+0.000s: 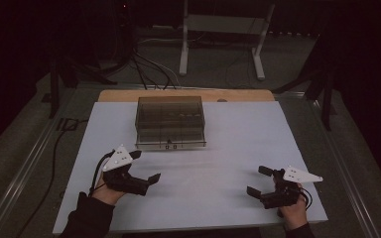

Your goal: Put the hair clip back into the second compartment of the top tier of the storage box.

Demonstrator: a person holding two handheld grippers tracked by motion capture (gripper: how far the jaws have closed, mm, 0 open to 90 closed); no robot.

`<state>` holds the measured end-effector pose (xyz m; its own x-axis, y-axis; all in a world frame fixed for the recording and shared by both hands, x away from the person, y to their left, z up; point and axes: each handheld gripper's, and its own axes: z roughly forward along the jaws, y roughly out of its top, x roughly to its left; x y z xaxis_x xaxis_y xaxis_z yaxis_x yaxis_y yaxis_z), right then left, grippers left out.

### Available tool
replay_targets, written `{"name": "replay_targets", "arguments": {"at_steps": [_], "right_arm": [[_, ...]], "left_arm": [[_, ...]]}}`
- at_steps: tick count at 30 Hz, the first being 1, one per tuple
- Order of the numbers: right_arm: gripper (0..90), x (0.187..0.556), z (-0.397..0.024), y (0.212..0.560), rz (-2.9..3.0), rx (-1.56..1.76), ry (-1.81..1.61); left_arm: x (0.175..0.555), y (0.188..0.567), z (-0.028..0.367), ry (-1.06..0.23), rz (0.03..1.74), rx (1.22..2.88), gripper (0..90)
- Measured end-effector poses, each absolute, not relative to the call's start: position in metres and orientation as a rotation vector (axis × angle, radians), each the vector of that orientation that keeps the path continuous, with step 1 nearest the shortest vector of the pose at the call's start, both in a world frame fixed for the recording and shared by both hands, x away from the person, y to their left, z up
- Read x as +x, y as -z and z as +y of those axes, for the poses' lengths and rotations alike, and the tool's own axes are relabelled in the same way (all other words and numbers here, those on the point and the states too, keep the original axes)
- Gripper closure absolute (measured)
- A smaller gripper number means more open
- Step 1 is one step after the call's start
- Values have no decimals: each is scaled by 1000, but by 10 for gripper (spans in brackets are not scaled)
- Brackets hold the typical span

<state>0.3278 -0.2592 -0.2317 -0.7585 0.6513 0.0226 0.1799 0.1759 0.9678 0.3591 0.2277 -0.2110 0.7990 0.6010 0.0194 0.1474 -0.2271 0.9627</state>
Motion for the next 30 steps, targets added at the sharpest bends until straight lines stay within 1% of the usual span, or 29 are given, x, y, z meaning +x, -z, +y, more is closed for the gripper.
{"name": "replay_targets", "arguments": {"at_steps": [9,13,19,27,30], "right_arm": [[0,328,-259,232,2064,783,-1609],[0,328,-259,232,2063,784,-1609],[0,328,-259,232,2064,783,-1606],[0,328,-259,232,2066,783,-1603],[0,328,-259,232,2066,782,-1603]], "left_arm": [[356,238,239,-450,623,1791,5],[355,254,245,-487,649,1792,5],[356,273,254,-457,697,1806,5],[354,287,269,-446,774,1754,5],[353,289,272,-444,790,1759,5]]}}
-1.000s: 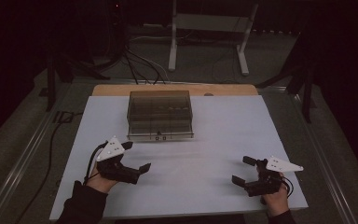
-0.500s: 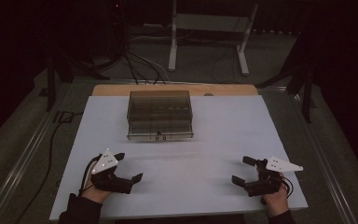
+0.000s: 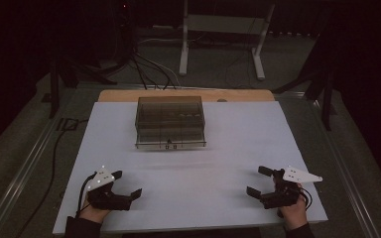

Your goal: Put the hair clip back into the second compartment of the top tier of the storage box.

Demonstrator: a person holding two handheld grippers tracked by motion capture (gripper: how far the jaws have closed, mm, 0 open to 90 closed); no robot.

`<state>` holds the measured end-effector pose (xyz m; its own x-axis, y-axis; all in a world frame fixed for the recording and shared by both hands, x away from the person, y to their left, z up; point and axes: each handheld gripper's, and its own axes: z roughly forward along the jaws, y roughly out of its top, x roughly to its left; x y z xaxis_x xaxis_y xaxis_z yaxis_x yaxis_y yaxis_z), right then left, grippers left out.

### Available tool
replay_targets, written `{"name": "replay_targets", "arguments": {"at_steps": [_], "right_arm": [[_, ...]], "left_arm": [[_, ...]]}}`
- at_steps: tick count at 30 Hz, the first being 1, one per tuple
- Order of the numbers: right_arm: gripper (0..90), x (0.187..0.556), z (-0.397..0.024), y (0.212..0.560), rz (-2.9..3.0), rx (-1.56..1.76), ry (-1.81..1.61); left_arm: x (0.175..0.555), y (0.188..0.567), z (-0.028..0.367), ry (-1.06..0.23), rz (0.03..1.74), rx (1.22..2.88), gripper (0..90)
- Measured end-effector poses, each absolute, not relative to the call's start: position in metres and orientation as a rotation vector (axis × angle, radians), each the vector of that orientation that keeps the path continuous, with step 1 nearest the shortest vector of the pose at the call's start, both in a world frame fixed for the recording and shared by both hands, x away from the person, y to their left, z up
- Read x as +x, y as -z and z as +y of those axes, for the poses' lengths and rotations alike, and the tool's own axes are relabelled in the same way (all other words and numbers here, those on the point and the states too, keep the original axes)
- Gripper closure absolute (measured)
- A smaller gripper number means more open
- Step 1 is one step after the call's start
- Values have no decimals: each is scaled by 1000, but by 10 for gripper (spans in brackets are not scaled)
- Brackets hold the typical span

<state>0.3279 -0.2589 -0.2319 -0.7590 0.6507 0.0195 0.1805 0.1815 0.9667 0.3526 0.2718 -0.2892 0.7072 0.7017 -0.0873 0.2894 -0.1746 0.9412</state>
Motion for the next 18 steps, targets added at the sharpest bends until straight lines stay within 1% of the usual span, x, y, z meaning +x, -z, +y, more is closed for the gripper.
{"name": "replay_targets", "arguments": {"at_steps": [8,18], "right_arm": [[0,328,-259,232,2069,780,-1601],[0,328,-259,232,2074,777,-1592]], "left_arm": [[346,300,277,-474,838,1731,6],[348,300,278,-484,829,1717,6]]}}
